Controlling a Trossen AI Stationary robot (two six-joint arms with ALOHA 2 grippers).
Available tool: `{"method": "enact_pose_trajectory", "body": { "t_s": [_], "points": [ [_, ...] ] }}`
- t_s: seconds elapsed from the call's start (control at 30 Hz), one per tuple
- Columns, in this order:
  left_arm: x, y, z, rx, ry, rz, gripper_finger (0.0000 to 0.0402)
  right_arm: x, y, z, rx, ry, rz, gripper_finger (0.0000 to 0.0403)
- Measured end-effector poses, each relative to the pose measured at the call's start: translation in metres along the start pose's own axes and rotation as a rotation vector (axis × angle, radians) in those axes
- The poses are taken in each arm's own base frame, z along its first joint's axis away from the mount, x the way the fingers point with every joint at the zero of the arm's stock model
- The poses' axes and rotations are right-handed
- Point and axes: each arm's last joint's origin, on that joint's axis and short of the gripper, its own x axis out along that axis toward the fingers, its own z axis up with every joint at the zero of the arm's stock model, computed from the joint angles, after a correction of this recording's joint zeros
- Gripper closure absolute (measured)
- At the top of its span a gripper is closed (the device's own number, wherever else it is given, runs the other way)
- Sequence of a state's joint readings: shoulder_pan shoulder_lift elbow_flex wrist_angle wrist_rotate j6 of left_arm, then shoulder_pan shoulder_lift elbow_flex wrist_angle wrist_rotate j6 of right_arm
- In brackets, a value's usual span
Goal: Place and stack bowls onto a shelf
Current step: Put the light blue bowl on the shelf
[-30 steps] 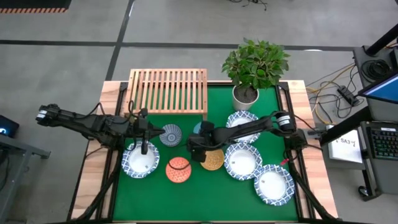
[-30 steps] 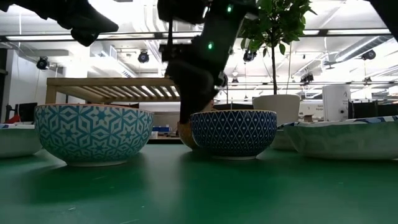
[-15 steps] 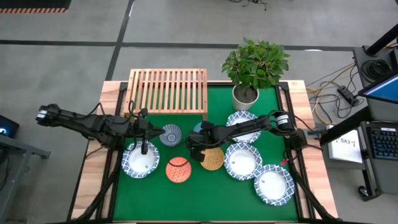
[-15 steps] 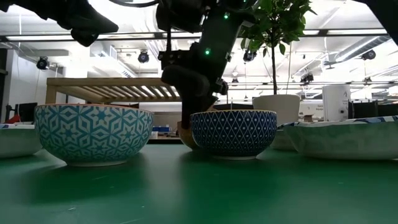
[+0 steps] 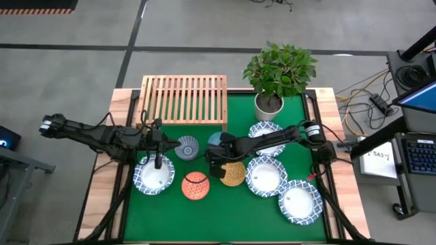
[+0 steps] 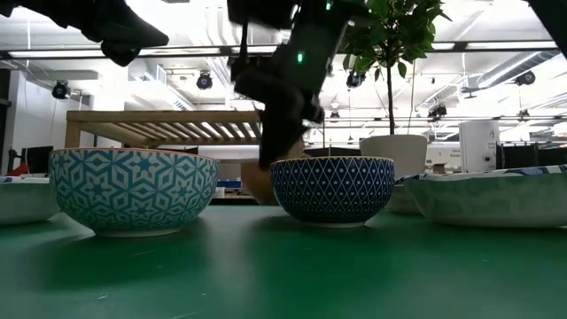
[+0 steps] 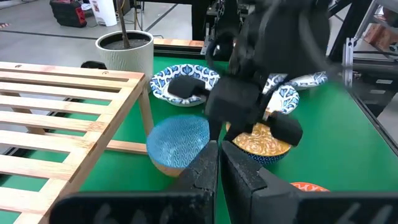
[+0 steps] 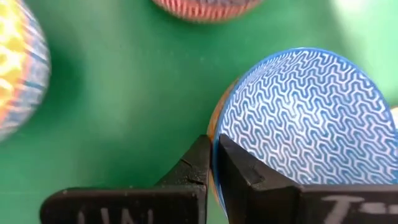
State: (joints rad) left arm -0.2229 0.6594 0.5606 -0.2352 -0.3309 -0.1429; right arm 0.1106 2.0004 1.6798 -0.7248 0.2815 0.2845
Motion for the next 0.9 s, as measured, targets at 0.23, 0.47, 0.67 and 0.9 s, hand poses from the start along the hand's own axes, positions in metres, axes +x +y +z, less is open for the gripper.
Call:
{"method": "enact_pose_trajectory", "body": {
  "t_s": [0.23,0.47,0.67,0.9],
  "points": [
    [0.000,0.000,0.000,-0.001,-0.001,0.000,0.0402,-0.056,0.004,0.007,-0.061,-0.124,0.053,0.0391],
    [0.000,0.000,0.000,-0.001,-0.002,0.000,0.0402,-0.107,0.009,0.010,-0.124,-0.253,0.190,0.0391],
    [0.000,0.000,0.000,-0.001,-0.004,-0.001,0.0402,-0.132,0.021,0.021,-0.225,-0.461,0.256,0.0391],
    [-0.002,0.000,0.001,-0.027,-0.004,-0.014,0.0402,-0.137,0.016,0.036,-0.303,-0.626,0.171,0.0391]
  ]
}}
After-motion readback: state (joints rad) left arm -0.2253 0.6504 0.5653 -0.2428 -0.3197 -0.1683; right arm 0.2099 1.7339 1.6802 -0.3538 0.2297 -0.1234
